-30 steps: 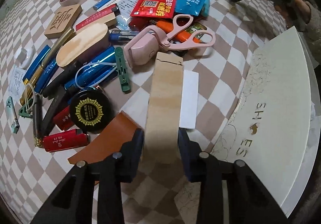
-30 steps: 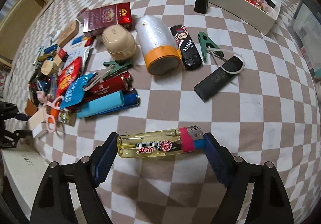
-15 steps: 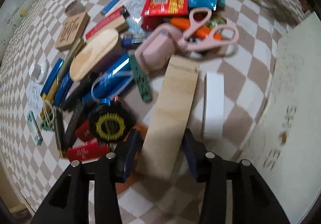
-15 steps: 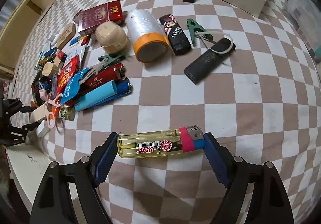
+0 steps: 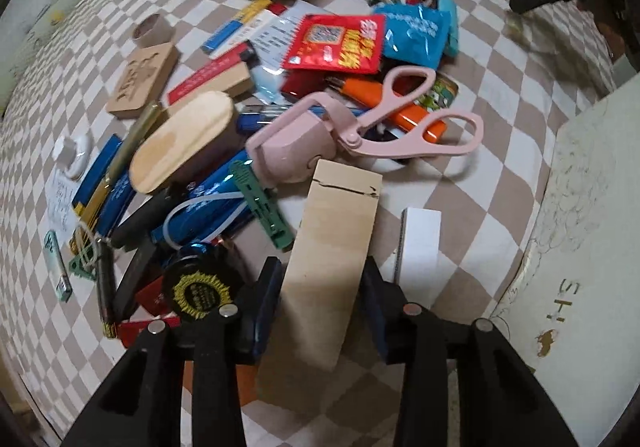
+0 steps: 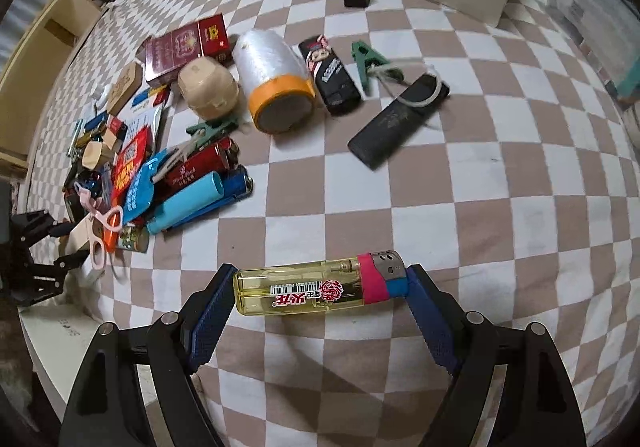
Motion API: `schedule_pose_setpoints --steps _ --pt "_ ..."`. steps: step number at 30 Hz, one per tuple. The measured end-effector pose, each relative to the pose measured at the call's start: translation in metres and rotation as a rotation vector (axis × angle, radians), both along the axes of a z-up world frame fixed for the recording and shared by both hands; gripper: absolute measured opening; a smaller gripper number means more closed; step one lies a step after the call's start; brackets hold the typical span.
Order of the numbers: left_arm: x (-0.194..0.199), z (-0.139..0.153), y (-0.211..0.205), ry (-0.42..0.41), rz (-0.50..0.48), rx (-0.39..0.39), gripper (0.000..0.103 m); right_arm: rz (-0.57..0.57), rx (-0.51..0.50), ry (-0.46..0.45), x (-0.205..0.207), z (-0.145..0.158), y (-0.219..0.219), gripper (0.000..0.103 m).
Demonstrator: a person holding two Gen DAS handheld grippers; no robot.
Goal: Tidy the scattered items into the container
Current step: 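Carry the wooden block and the yellow lighter over the white box with both tools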
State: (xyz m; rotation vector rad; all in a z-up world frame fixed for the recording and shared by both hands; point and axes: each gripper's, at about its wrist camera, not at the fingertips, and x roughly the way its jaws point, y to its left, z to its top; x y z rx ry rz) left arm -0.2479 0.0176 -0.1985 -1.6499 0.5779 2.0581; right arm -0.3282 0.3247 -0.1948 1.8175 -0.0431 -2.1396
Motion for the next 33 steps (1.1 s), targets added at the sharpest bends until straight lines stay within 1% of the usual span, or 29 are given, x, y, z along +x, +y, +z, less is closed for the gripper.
schedule_pose_setpoints --steps 2,4,6,8,9,12,14,19,24,29,33 --pt "0.002 0.008 -0.009 0.011 0.027 0.025 0.039 -0.009 -0.012 0.017 0.003 0.010 0.005 0.084" --pt "0.010 0.020 -0.023 0.030 0.055 0.046 0.034 -0.016 -0.024 0.034 0.007 0.021 0.010 0.084" --pt "0.012 0.032 -0.033 0.051 0.092 0.044 0.034 -0.023 -0.036 0.055 0.008 0.032 0.010 0.084" --pt "0.014 0.044 -0.025 0.083 0.121 0.054 0.033 -0.032 -0.053 0.078 0.012 0.045 0.009 0.084" --pt "0.013 0.051 -0.029 0.096 0.135 0.065 0.032 -0.035 -0.063 0.088 0.014 0.051 0.009 0.084" --pt "0.017 0.071 -0.042 0.133 0.168 0.088 0.032 -0.041 -0.091 0.121 0.023 0.071 0.012 0.084" --pt "0.024 0.083 -0.051 0.155 0.190 0.109 0.032 -0.046 -0.113 0.144 0.026 0.080 0.003 0.084" --pt "0.038 0.103 -0.060 0.199 0.233 0.139 0.032 -0.060 -0.171 0.188 0.043 0.108 0.005 0.084" --pt "0.054 0.124 -0.069 0.234 0.275 0.186 0.032 -0.076 -0.222 0.210 0.059 0.124 0.007 0.084" --pt "0.075 0.155 -0.078 0.293 0.311 0.272 0.032 -0.088 -0.278 0.239 0.073 0.143 0.009 0.084" --pt "0.097 0.178 -0.078 0.336 0.310 0.336 0.032 -0.077 -0.330 0.264 0.086 0.157 0.006 0.084"
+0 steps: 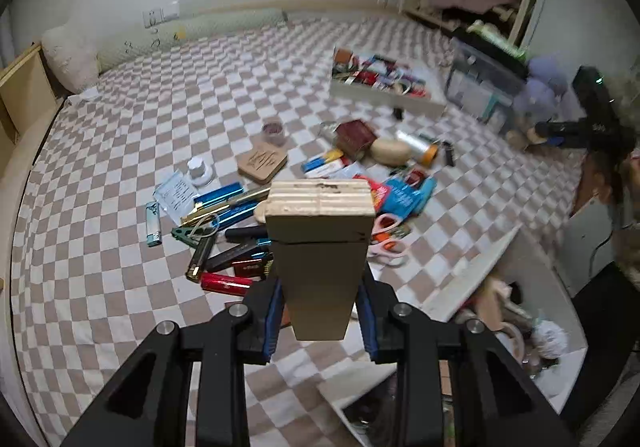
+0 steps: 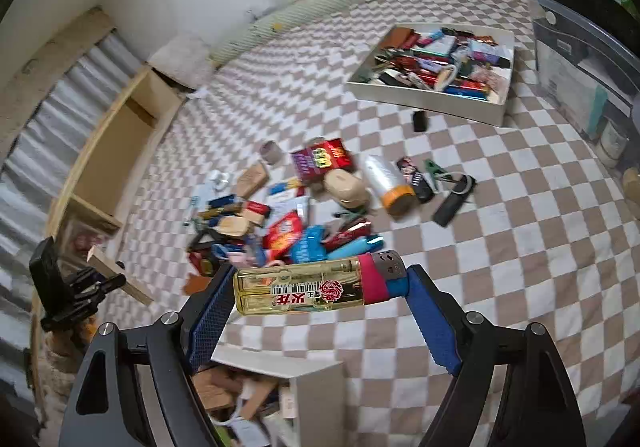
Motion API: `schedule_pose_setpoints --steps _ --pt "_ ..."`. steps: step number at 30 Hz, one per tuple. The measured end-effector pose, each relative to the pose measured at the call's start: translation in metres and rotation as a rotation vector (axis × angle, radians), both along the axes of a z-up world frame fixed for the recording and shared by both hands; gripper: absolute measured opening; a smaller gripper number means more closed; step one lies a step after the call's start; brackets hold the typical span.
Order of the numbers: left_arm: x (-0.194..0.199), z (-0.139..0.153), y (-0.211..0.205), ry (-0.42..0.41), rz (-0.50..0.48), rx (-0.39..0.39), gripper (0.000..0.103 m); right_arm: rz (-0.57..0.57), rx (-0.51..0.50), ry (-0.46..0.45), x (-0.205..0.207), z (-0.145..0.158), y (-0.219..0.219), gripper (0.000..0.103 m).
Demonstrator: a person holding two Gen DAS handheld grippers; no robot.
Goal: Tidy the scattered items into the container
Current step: 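Carry the wooden block and the yellow lighter over the white box with both tools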
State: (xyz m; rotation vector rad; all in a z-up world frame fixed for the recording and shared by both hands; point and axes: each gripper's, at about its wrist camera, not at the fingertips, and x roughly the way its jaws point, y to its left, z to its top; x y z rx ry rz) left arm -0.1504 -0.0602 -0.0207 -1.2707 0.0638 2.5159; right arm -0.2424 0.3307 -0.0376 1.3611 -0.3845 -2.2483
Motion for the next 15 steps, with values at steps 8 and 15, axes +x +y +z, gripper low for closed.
schedule_pose_setpoints --steps 8,15 --pt "0.051 0.027 0.019 0.065 -0.062 0.112 0.032 0.078 -0.058 0.039 0.032 0.018 -0.027 0.084" --pt "0.081 0.005 0.054 -0.043 -0.125 0.158 0.032 0.155 -0.068 0.013 0.058 0.016 -0.051 0.084"
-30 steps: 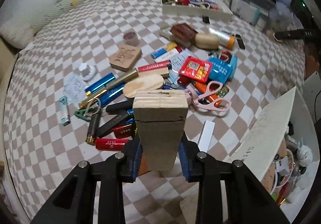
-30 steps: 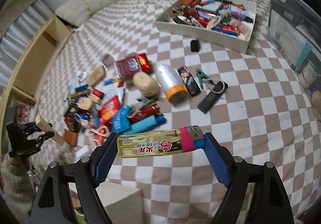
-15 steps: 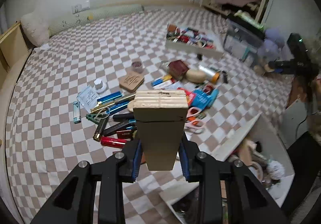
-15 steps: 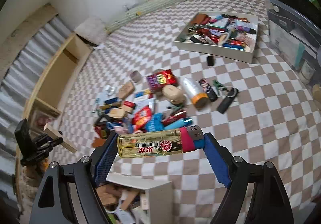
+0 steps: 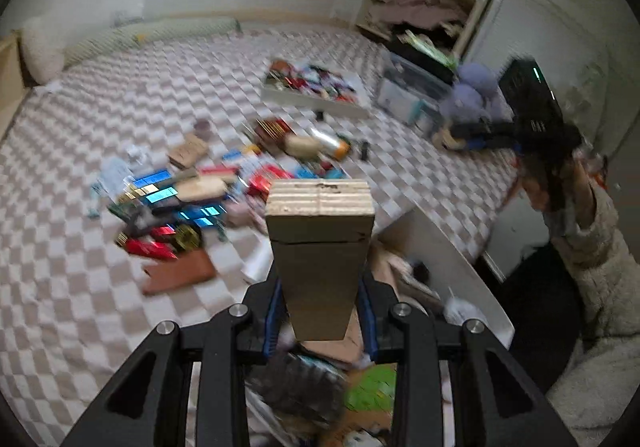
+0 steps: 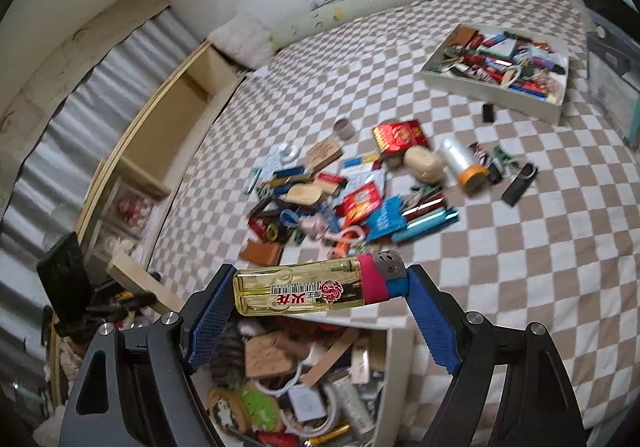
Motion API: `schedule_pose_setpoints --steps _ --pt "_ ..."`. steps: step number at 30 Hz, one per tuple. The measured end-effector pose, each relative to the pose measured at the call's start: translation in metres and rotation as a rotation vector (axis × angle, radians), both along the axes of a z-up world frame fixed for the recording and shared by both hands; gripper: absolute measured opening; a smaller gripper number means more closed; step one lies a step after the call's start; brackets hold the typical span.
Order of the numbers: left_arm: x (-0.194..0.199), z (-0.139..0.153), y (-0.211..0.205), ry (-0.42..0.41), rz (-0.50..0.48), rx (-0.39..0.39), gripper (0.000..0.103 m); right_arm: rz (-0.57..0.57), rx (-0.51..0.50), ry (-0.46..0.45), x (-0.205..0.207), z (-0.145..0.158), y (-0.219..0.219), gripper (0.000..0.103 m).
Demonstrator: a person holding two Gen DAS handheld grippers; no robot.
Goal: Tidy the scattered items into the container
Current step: 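Carry the wooden block and the yellow lighter over the white box with both tools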
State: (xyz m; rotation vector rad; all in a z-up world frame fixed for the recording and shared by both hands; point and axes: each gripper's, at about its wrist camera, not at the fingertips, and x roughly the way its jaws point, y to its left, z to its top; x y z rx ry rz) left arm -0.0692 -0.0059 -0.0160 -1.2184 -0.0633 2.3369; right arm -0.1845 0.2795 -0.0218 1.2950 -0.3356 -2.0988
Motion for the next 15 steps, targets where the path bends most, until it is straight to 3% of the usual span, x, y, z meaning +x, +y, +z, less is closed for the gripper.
schedule_pose_setpoints --steps 8,15 --pt "0.031 -0.049 0.061 -0.130 -0.209 -0.117 0.032 0.073 0.015 -0.048 0.018 -0.011 -0.018 0.084" --pt "0.046 -0.079 0.105 -0.169 -0.392 -0.253 0.032 0.094 0.025 -0.072 0.023 -0.018 -0.019 0.084"
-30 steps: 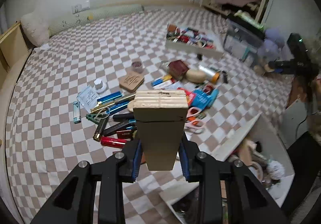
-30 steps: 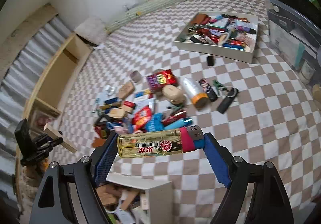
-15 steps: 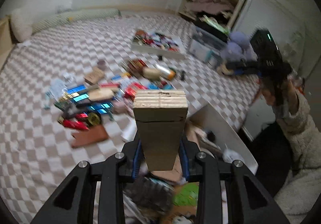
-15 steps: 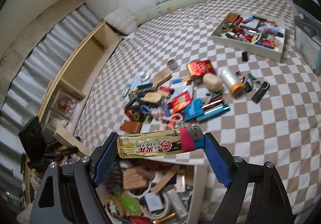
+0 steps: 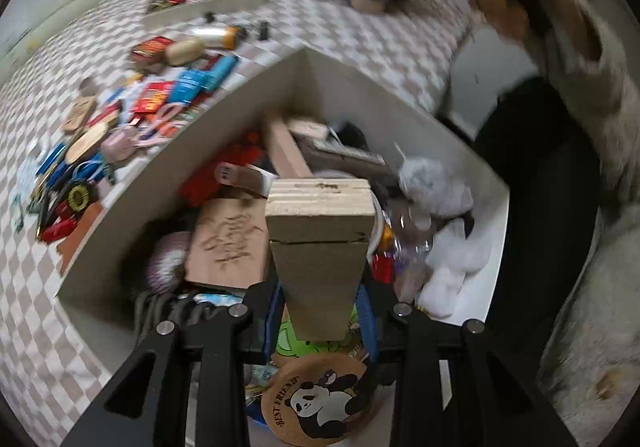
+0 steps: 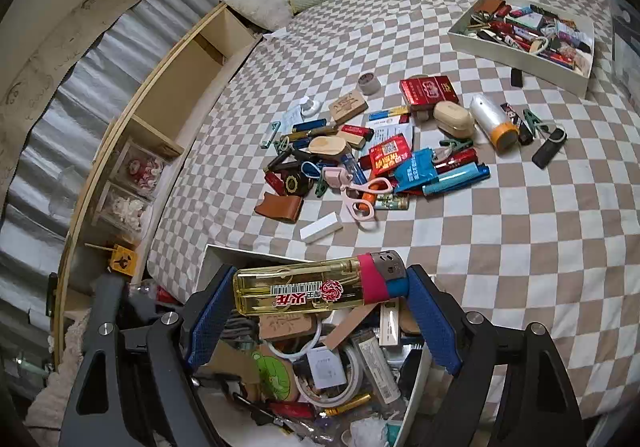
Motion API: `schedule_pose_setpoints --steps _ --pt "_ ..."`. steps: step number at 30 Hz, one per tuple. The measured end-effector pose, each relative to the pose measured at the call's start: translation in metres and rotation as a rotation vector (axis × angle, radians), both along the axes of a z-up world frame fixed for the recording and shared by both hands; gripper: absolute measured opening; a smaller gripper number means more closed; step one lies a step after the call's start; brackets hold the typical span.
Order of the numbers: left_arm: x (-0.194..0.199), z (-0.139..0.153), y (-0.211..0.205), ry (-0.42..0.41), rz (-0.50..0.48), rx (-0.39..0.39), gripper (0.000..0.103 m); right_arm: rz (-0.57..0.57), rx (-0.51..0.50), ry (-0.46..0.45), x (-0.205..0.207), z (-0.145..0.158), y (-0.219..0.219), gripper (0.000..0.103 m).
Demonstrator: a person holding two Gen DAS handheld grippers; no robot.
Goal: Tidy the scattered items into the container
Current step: 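Carry the wooden block and the yellow lighter over the white box with both tools, then open the left tool to drop the wooden block while the right tool drops the lighter into the box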
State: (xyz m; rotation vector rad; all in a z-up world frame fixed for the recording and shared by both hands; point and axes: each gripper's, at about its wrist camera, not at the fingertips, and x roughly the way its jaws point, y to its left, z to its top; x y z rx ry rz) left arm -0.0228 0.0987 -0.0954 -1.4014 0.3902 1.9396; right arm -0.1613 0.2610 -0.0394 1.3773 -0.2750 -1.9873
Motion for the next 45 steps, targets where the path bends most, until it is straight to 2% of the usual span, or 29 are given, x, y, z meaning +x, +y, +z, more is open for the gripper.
schedule_pose_setpoints --steps 4,9,11,13,16,22,30,32,34,38,44,45 --pt "0.009 -0.016 0.020 -0.027 -0.095 -0.041 0.032 0.009 0.004 -0.014 0.001 -0.005 0.001 0.084" --pt "0.014 -0.031 0.040 -0.090 -0.151 -0.024 0.033 0.035 0.005 -0.020 0.005 -0.006 -0.003 0.084" --pt "0.013 -0.034 0.041 -0.130 -0.140 0.001 0.043 0.049 0.007 -0.024 0.009 -0.007 -0.006 0.084" --pt "0.011 -0.031 0.036 -0.158 -0.117 0.052 0.064 0.065 0.013 -0.030 0.011 -0.009 -0.009 0.084" --pt "0.006 -0.023 0.024 -0.178 -0.076 0.120 0.066 0.086 0.023 -0.040 0.013 -0.013 -0.014 0.084" --pt "0.002 0.008 -0.010 -0.102 0.004 0.202 0.067 0.151 0.054 -0.060 0.020 -0.021 -0.030 0.084" --pt "-0.015 0.052 -0.072 0.068 0.206 0.291 0.075 0.274 0.112 -0.111 0.042 -0.041 -0.064 0.084" --pt "-0.018 0.058 -0.084 0.103 0.244 0.300 0.079 0.306 0.101 -0.160 0.048 -0.050 -0.073 0.084" --pt "-0.020 0.064 -0.096 0.135 0.285 0.311 0.088 0.320 0.065 -0.246 0.053 -0.062 -0.081 0.084" --pt "-0.023 0.068 -0.115 0.149 0.352 0.347 0.091 0.363 0.052 -0.359 0.066 -0.082 -0.100 0.084" --pt "-0.028 0.062 -0.129 0.133 0.411 0.352 0.091 0.368 0.108 -0.401 0.071 -0.093 -0.114 0.085" --pt "-0.029 0.061 -0.130 0.133 0.415 0.348 0.091 0.356 0.109 -0.413 0.069 -0.095 -0.113 0.092"
